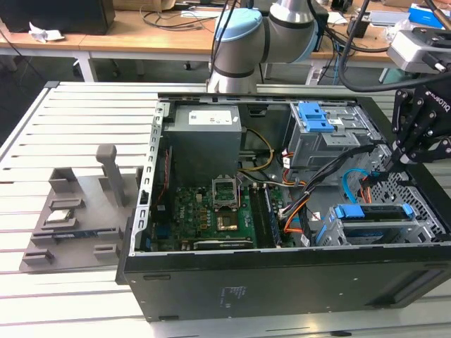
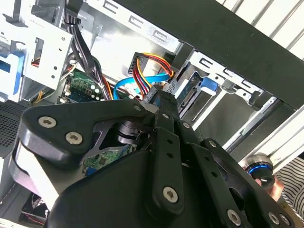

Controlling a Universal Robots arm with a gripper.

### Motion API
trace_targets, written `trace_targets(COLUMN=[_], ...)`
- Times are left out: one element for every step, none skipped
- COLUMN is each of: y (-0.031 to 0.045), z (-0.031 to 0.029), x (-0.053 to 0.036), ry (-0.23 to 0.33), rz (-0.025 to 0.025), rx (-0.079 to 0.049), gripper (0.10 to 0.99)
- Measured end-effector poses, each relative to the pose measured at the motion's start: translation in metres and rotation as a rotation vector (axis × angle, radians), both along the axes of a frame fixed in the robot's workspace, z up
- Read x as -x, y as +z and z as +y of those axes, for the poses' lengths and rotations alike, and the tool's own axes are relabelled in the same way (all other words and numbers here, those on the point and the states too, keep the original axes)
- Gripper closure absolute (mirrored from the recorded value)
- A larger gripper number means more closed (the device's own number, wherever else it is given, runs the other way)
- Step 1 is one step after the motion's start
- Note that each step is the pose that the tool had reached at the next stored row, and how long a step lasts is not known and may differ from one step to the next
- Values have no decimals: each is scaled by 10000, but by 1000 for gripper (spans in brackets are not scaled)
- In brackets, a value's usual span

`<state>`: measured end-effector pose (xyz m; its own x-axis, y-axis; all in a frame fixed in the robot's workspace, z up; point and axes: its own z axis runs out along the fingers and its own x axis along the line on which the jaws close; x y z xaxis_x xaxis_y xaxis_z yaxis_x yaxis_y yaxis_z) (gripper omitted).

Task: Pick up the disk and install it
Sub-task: 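Insert the first disk wire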

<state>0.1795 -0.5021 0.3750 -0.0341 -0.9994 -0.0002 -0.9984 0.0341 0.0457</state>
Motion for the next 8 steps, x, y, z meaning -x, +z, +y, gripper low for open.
trace_targets(y=[0, 0, 0, 0, 0, 0, 0, 0], z=[0, 0, 0, 0, 0, 0, 0, 0], x=[0, 0, 0, 0, 0, 0, 0, 0], ry=[0, 0, -1, 0, 0, 0, 0, 0], rz=[0, 0, 1, 0, 0, 0, 0, 0], rx=[1, 1, 1, 2, 3, 2, 3, 3], gripper=[980, 980, 980, 980, 973, 918, 851, 851])
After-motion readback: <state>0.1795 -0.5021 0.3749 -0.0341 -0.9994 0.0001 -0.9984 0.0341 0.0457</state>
